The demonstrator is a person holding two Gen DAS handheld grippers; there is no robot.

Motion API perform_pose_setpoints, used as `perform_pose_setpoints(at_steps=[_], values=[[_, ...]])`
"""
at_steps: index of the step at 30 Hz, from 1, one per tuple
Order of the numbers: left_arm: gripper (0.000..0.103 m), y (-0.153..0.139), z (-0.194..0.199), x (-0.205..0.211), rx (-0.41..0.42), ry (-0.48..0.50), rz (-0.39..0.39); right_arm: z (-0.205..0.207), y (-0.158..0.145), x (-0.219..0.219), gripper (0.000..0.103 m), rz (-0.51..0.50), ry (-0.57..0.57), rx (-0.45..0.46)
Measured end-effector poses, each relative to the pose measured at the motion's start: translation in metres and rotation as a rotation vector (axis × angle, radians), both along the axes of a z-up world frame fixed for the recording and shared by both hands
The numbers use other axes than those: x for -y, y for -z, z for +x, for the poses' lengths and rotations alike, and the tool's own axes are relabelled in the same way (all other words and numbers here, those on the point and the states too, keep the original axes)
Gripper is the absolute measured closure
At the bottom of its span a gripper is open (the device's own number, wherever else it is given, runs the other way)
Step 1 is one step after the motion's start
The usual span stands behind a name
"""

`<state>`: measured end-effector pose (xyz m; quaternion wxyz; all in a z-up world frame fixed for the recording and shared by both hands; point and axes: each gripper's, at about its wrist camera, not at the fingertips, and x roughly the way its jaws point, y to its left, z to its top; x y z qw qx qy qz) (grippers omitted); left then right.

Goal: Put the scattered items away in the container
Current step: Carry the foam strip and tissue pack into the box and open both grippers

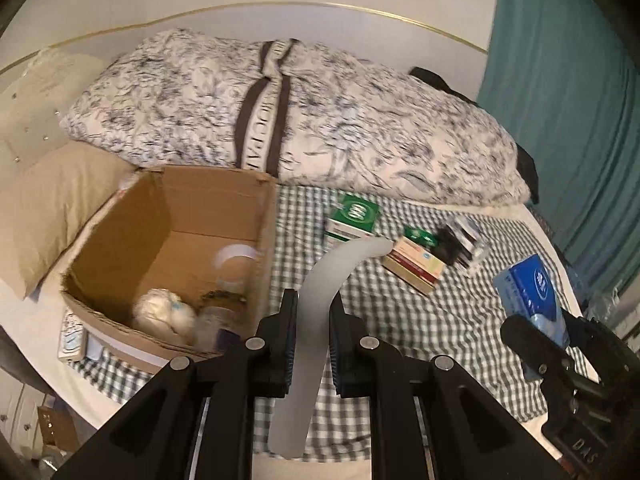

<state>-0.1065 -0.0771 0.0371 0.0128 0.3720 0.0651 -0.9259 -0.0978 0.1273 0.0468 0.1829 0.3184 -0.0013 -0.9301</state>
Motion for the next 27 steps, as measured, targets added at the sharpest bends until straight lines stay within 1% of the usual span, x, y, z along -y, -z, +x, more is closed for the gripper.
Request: perform_pose_setpoints(at_steps=[7,12,19,27], values=[[0.09,-0.004,0.0,0.047,-0.017,-0.065,0.018,-0.005,-0.002,0.057,0.051,0.031,-0.101,-0.001],[0.09,0.0,-0.004,0.08,-0.014,-0.114,0.029,-0.013,-0.002,0.091,0.051,0.045,-0.162,0.006],[0.09,0.01,-0.016,0.116,0.009,-0.159,0.024,-0.03,0.004,0.134,0.051,0.04,-0.231,0.033],[0.09,0.02,-0.036,0.15,0.02,-0.198,0.042,-0.055,0.02,0.183,0.051,0.055,-0.291,0.073]])
